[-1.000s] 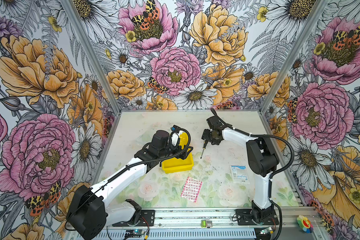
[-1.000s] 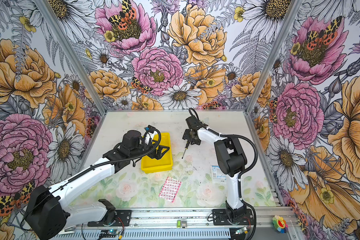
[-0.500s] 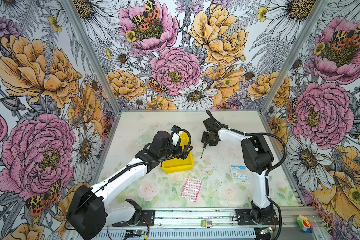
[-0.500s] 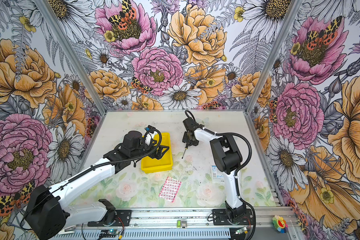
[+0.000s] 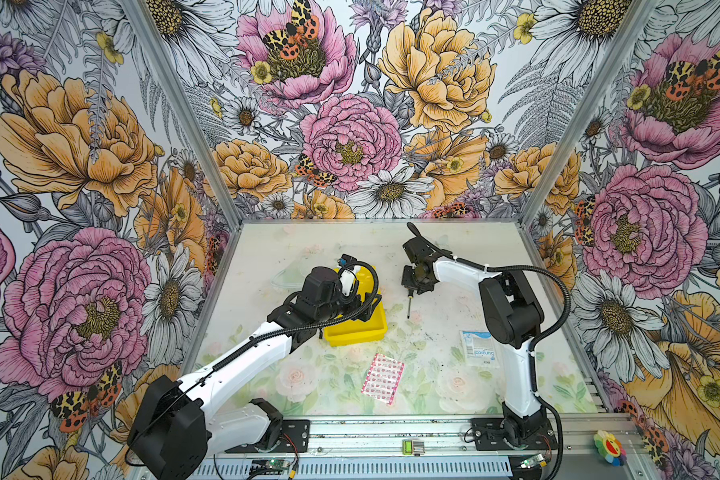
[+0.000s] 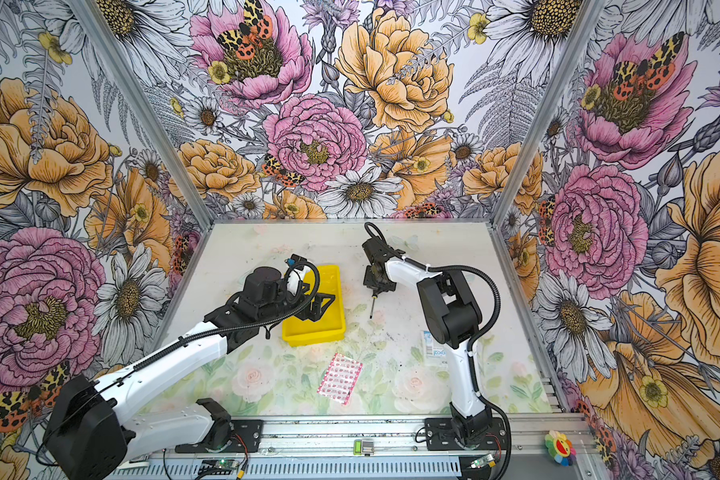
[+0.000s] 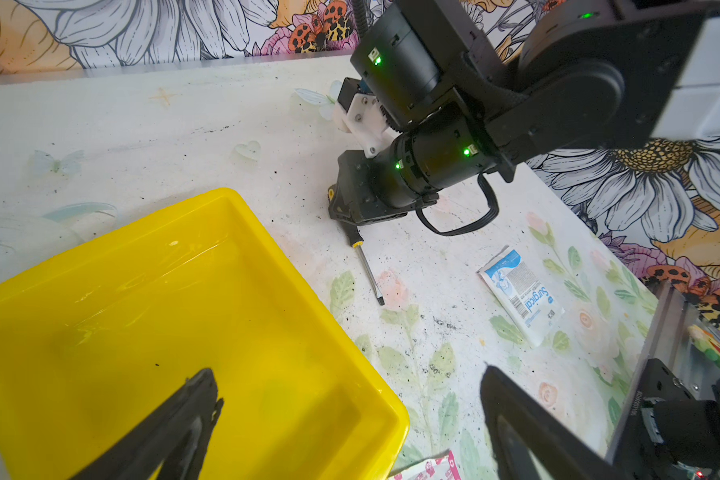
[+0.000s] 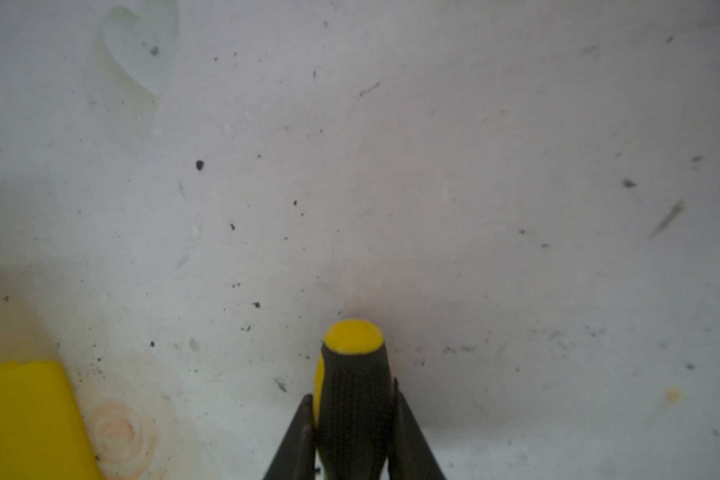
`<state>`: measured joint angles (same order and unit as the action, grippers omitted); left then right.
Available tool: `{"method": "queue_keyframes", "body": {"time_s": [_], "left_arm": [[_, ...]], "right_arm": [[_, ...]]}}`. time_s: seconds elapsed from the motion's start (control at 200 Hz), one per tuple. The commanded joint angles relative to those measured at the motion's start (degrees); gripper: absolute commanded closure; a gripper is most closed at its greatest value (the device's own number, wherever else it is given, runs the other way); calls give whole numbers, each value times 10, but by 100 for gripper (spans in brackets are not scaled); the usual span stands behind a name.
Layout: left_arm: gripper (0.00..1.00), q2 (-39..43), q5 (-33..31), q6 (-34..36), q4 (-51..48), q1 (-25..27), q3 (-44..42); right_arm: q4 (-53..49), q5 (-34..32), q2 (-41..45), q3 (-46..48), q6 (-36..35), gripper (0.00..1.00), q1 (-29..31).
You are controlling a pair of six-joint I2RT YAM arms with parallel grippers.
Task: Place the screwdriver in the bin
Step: 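Lower the right gripper and close it on the yellow-black screwdriver handle, then lift the screwdriver with the right gripper and carry it over the yellow bin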
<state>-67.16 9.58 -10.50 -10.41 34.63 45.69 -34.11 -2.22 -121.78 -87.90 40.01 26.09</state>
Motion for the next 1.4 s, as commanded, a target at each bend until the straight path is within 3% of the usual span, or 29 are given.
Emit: {"method": "queue_keyframes", "body": {"time_s": [0.0, 0.29, 0.505, 0.686, 0.886, 0.991, 1.396], "left_arm": [[1, 19, -15, -10, 13, -5, -15], [1, 46, -10, -10, 6, -24, -28], [1, 61, 0, -10, -7, -49, -25], [1, 56, -29, -21, -42, -77, -22], [1, 92, -18, -50, -35, -131, -56], [1, 102, -9, -69, -35, -165, -68], [1, 128, -23, -85, -28, -173, -95]], "right_arm": [[-13, -7, -16, 2, -4, 88, 4], [-10, 3, 34, -15, -7, 100, 5], [-6, -2, 80, -45, -58, 100, 34], [4, -17, 133, -43, -56, 100, 62], [12, -28, 178, -50, -49, 100, 91], [13, -21, 177, -67, -46, 100, 112], [14, 81, 96, -174, 16, 100, 146]]}}
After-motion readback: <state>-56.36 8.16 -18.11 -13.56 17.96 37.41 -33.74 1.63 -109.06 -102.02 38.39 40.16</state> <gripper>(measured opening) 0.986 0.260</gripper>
